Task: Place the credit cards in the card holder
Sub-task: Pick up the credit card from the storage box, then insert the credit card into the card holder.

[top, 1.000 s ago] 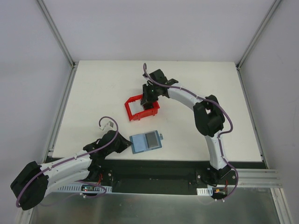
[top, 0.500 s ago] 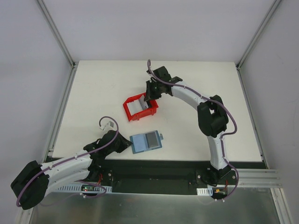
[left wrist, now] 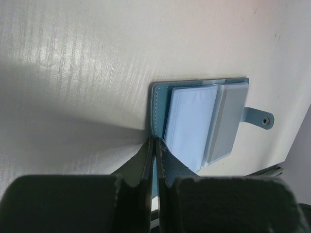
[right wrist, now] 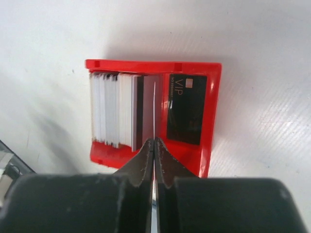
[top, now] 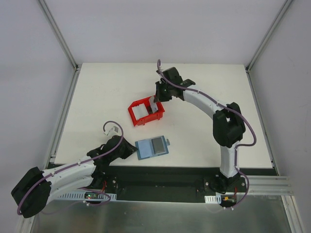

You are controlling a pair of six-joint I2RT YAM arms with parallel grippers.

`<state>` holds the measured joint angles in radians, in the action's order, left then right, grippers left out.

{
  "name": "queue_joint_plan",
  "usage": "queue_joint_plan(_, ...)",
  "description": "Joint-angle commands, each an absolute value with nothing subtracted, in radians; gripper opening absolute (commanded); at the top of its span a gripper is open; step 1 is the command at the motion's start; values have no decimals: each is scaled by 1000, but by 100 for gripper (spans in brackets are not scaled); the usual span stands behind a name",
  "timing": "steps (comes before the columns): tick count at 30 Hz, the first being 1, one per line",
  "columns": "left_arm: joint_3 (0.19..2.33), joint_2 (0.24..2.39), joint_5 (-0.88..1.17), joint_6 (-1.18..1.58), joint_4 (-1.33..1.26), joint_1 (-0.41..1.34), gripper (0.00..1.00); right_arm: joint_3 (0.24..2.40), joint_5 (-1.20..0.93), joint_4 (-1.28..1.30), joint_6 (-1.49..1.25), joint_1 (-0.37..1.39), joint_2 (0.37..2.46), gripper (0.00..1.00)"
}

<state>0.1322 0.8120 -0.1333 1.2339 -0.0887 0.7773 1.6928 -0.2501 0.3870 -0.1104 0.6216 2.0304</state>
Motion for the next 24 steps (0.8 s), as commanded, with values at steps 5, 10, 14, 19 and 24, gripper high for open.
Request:
queue_joint_plan(5, 146, 815, -124, 1210, -100, 773, 0, 1528, -279, 261, -181, 603, 1744, 0)
queue_joint_plan(10, 141, 825, -132, 1200, -98, 772, 0, 1327, -428, 134, -296, 595, 1626, 0)
queue_joint_plan(14, 170, 850, -143, 1152, -74, 772, 0, 1102, -492, -32, -420, 598, 1527, 0)
queue_joint_plan(19, 199, 934, -141, 1131, -72, 765, 0, 876, -497, -155, -495, 621, 1441, 0)
queue_joint_plan(24, 213, 995, -130, 1127, -83, 759, 0, 675, -505, -311, -592, 659, 1431, 0)
